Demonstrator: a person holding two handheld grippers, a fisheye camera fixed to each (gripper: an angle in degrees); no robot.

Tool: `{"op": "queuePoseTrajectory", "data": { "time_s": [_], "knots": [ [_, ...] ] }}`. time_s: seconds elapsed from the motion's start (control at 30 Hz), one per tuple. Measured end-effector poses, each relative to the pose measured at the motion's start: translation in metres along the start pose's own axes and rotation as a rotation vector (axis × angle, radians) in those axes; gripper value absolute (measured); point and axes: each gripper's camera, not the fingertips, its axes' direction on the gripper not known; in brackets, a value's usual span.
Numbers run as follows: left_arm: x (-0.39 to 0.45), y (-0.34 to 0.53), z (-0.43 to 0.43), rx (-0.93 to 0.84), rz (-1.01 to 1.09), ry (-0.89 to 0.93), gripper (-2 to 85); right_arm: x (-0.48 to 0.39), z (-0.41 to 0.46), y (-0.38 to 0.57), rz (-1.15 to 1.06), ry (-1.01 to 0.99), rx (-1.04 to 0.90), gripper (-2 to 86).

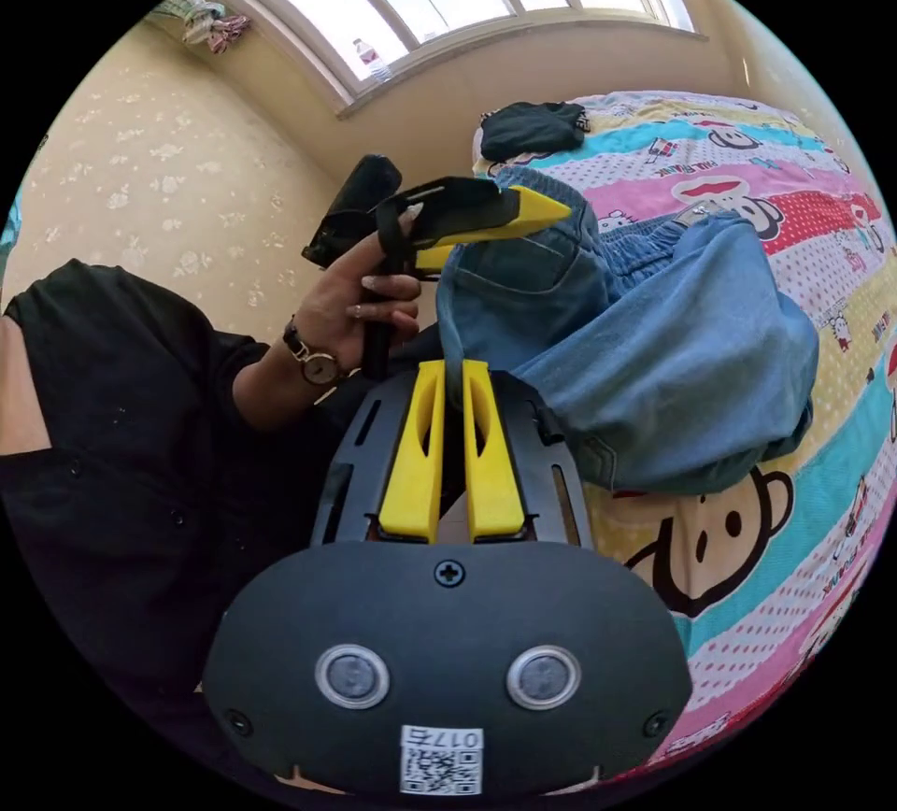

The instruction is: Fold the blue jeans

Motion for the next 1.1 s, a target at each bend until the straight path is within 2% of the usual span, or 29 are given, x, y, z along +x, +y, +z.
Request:
{"op": "queuePoseTrajectory", "data": {
  "time_s": [0.07,0.2,0.4,0.47,0.6,0.7,0.83,0.9,0.97,1.07,1.1],
  "knots": [
    [-0.009,0.009,0.001,0.004,-0.035,0.055,3.4,0.010,-0.001,0.008,0.023,0.002,0.013,2.5],
    [0.022,0.017,-0.014,0.058,0.115,0.148,0.5,0.038,-0.041,0.017,0.025,-0.110,0.075,1.7],
    [0.171,0.005,-0.061,0.080,0.631,0.215,-0.2,0.070,-0.124,0.049,0.029,-0.289,0.321,0.6],
    [0.243,0.018,-0.088,0.086,0.889,0.198,-0.4,0.074,-0.141,0.063,0.028,-0.300,0.385,0.6],
    [0.336,0.062,-0.120,0.079,1.229,0.232,-0.4,0.077,-0.165,0.099,0.050,-0.298,0.511,0.6],
    [0.388,0.079,-0.134,0.024,1.352,0.382,-0.5,0.077,-0.177,0.121,0.035,-0.325,0.578,0.8],
    [0.436,0.054,-0.084,-0.247,1.306,0.575,-0.5,0.083,-0.182,0.141,0.064,-0.307,0.594,1.2],
    [0.453,0.045,-0.047,-0.396,1.273,0.786,-0.5,0.089,-0.183,0.155,0.069,-0.347,0.619,1.8],
    [0.475,0.049,-0.007,-0.538,1.229,1.154,-0.5,0.090,-0.185,0.165,0.033,-0.418,0.651,2.8],
    [0.497,0.062,0.030,-0.626,1.202,1.477,-0.5,0.087,-0.188,0.183,-0.021,-0.496,0.707,6.7],
    [0.501,0.065,0.036,-0.634,1.203,1.506,-0.5,0.084,-0.188,0.189,-0.034,-0.502,0.722,9.7]
  ]
}}
